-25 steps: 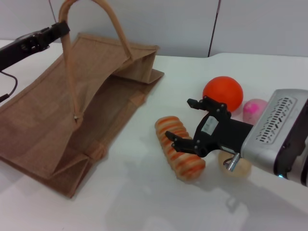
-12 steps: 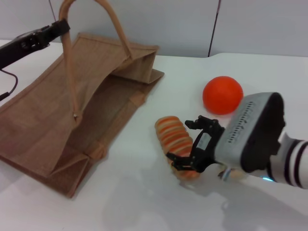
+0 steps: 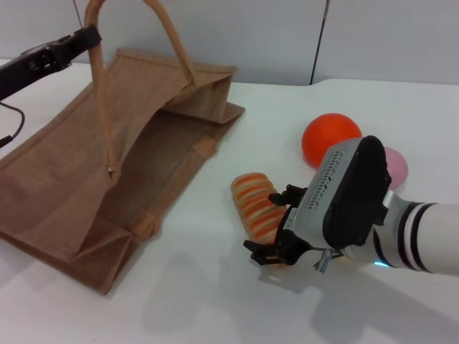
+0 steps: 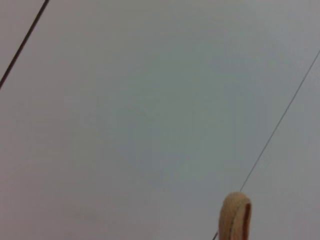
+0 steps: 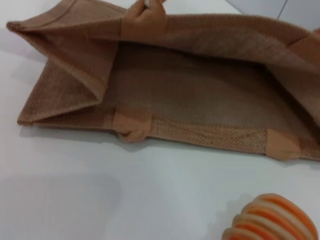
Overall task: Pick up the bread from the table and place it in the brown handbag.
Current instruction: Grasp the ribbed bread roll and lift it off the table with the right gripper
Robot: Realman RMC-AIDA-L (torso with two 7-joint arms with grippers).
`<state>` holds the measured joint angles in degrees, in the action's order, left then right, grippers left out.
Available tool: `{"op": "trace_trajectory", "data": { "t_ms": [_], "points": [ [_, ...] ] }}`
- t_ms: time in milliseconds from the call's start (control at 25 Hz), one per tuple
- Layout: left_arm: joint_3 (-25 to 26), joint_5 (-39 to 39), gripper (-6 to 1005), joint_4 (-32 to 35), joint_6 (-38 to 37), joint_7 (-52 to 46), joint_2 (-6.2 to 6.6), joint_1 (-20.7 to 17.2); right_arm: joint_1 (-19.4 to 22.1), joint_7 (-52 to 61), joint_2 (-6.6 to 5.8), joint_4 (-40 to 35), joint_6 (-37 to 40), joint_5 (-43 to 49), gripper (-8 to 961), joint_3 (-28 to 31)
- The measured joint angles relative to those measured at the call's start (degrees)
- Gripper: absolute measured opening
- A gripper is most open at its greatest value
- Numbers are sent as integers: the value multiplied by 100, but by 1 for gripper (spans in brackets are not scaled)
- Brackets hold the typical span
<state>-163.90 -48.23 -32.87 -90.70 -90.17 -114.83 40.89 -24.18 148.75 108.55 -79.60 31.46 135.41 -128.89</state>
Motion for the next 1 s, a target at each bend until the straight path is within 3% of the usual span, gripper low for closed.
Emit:
{"op": "trace_trajectory", "data": {
  "t_ms": [560, 1000],
  "points": [
    [7, 1, 143, 0, -5, 0, -4, 6, -318, 5, 393, 609, 607, 25, 911, 452],
    [7, 7, 148, 1, 20, 0, -4, 6, -399, -30, 593, 953, 674, 50, 905, 832]
  ]
}}
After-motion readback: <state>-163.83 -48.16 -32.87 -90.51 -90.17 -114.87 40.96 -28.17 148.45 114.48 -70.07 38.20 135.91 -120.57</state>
